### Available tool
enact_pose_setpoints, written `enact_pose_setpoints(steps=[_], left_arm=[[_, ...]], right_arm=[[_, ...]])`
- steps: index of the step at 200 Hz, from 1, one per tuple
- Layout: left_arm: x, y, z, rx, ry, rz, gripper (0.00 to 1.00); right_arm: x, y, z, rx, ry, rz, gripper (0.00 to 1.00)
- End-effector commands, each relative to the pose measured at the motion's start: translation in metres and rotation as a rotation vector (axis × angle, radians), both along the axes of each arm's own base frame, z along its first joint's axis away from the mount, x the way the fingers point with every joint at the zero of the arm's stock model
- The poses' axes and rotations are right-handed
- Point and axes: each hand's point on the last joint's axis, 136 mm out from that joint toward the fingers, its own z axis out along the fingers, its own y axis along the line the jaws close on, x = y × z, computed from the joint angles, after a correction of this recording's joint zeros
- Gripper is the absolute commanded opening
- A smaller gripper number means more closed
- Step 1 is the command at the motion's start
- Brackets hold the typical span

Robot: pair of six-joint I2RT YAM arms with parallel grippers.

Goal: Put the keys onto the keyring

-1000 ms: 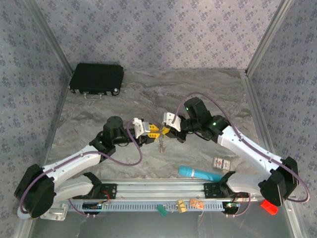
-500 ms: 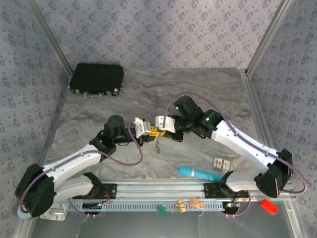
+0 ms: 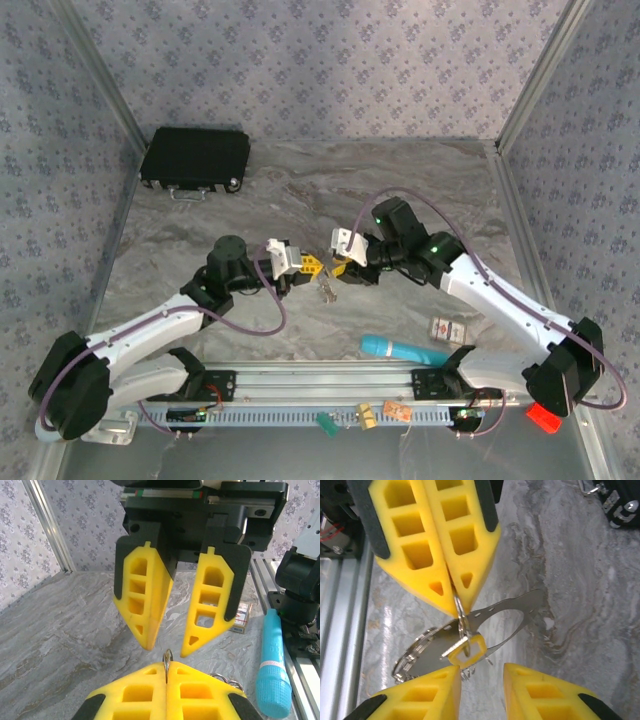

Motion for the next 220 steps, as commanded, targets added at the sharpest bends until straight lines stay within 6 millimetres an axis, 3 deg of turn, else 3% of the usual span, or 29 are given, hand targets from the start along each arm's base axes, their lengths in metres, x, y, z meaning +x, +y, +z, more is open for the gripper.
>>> enact_pose_setpoints(steps=[1, 48, 85, 124, 171, 220], left_arm=[[-0.009, 0.0, 0.027, -0.082, -0.064, -0.041, 0.0], [-0.01, 0.0, 0.026, -0.083, -0.064, -0.044, 0.0], [-0.01, 0.0, 0.028, -0.087, -0.069, -0.048, 0.0], [-0.017, -0.001, 0.042, -0.126, -0.082, -0.087, 0.0], [-0.027, -0.005, 0.063, -0.175, -0.09, -0.139, 0.0], [-0.024, -0.005, 0.06, -0.184, -0.083, -0.125, 0.0]], right_arm=[[-0.008, 0.009, 0.012, 0.084, 0.039, 0.021, 0.29], [-0.009, 0.009, 0.015, 0.101, 0.037, 0.024, 0.25], [-0.007, 0.009, 0.013, 0.091, 0.045, 0.019, 0.08], [0.001, 0.007, -0.002, 0.038, 0.072, -0.013, 0.02], [-0.003, 0.019, 0.009, 0.087, 0.087, 0.043, 0.03], [-0.002, 0.012, 0.015, 0.126, 0.064, 0.028, 0.2]])
